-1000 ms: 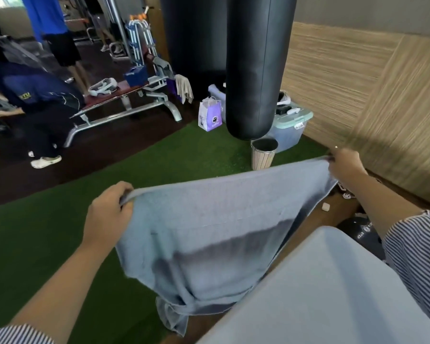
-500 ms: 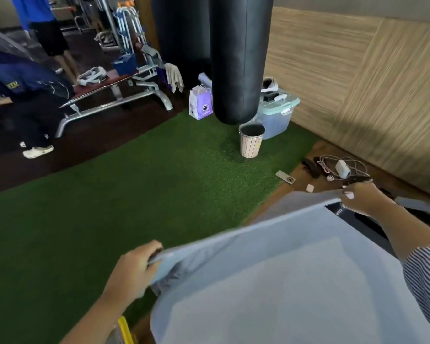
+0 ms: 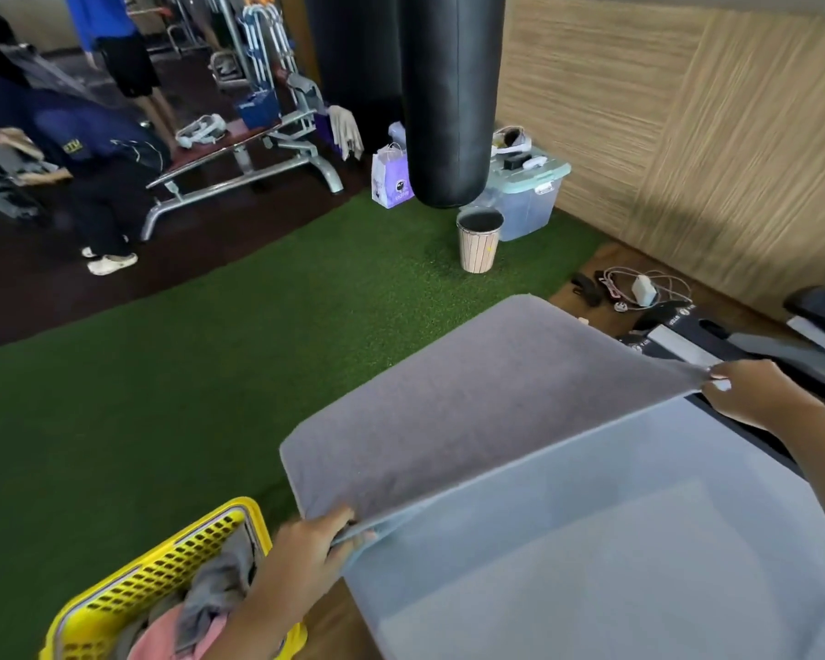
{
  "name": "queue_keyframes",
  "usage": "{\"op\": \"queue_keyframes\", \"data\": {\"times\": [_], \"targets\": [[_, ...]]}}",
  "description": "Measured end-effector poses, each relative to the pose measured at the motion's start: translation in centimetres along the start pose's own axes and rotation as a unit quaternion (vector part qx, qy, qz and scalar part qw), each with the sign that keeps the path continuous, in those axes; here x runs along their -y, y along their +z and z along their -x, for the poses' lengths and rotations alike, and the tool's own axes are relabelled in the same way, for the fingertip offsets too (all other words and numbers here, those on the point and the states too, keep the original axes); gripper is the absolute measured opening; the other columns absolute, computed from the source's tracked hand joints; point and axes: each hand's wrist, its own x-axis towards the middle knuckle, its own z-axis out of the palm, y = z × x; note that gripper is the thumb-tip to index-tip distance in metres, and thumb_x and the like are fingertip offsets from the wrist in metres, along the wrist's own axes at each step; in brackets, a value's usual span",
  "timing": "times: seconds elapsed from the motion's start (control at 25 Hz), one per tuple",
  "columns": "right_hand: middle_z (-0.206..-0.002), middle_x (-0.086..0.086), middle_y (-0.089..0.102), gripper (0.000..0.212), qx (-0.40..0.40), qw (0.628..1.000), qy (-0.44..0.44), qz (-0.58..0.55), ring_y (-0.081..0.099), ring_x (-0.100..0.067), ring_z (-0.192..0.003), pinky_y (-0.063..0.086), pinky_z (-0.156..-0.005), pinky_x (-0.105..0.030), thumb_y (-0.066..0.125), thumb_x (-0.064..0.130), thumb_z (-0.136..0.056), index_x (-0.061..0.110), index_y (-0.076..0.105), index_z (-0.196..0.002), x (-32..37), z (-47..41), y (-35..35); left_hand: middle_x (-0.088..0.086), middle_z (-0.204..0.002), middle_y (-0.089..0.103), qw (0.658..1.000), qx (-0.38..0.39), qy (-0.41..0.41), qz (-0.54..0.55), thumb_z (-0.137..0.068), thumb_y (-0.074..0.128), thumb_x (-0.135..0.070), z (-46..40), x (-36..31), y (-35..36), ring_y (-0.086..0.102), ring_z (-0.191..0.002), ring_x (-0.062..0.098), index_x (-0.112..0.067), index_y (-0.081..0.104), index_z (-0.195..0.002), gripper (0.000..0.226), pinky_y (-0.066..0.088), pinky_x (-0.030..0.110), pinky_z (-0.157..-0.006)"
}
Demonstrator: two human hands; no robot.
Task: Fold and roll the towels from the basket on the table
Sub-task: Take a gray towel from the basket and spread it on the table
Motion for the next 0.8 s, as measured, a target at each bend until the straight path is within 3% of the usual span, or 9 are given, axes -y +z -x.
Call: {"op": "queue_keyframes", "data": {"times": [0.12, 0.24, 0.32, 0.4, 0.64, 0.8], "targets": [[-0.103, -0.018, 0.068, 0.023, -0.030, 0.999, -0.017, -0.022, 0.059, -0.035, -0.100, 0.044, -0.083, -0.037, 0.053, 0.012, -0.087, 0.005, 0.068, -0.103, -1.7, 3.8, 0.5, -0.008, -0.045, 0.040, 1.000, -0.010, 0.017, -0.001, -0.091, 0.033, -0.067, 3.1, -1.8, -0.1, 0.053, -0.049, 0.009, -0.027, 0.045, -0.070, 0.046, 0.015, 0.007, -0.037], [-0.100, -0.023, 0.065, 0.021, -0.037, 0.999, -0.029, -0.006, 0.059, -0.038, -0.096, 0.043, -0.079, -0.039, 0.051, 0.006, -0.087, -0.001, 0.066, -0.101, -3.4, 8.3, 0.3, 0.000, -0.048, 0.040, 0.998, -0.031, 0.043, 0.016, -0.092, 0.037, -0.063, 6.8, -4.3, 0.5, 0.053, -0.048, 0.014, -0.028, 0.032, -0.071, 0.040, 0.021, 0.020, -0.039], [-0.089, -0.019, 0.060, 0.019, -0.016, 0.999, -0.035, 0.025, 0.059, -0.037, -0.091, 0.047, -0.076, -0.038, 0.048, 0.003, -0.088, 0.000, 0.064, -0.096, -5.0, 11.9, 0.3, 0.005, -0.052, 0.046, 0.998, -0.032, 0.050, 0.028, -0.092, 0.038, -0.060, 9.3, -6.2, 1.1, 0.055, -0.047, 0.017, -0.032, 0.029, -0.073, 0.035, 0.028, 0.029, -0.041], [-0.083, -0.015, 0.054, 0.019, -0.011, 0.997, -0.070, 0.037, 0.059, -0.036, -0.085, 0.047, -0.072, -0.037, 0.046, -0.003, -0.085, 0.000, 0.063, -0.093, -6.5, 15.6, 1.1, 0.005, -0.051, 0.049, 0.998, -0.023, 0.058, -0.004, -0.094, 0.034, -0.059, 11.5, -7.9, 1.3, 0.057, -0.048, 0.022, -0.028, 0.030, -0.073, 0.037, 0.028, 0.028, -0.040], [-0.103, -0.025, 0.057, 0.018, 0.013, 0.992, -0.113, 0.048, 0.059, -0.038, -0.089, 0.049, -0.076, -0.044, 0.044, 0.000, -0.087, -0.001, 0.059, -0.099, -10.0, 22.2, 4.3, 0.003, -0.050, 0.051, 0.996, -0.021, 0.077, -0.050, -0.094, 0.032, -0.056, 16.7, -13.8, 2.3, 0.056, -0.046, 0.022, -0.022, 0.035, -0.073, 0.040, 0.011, 0.022, -0.040], [-0.112, -0.025, 0.055, 0.020, -0.008, 0.991, -0.132, 0.033, 0.061, -0.039, -0.091, 0.040, -0.065, -0.036, 0.041, 0.003, -0.091, -0.001, 0.056, -0.104, -11.5, 25.1, 5.2, 0.003, -0.052, 0.052, 0.997, -0.027, 0.054, -0.041, -0.094, 0.024, -0.062, 19.2, -17.5, 3.8, 0.058, -0.050, 0.024, -0.021, 0.037, -0.072, 0.048, 0.019, 0.024, -0.041]]}}
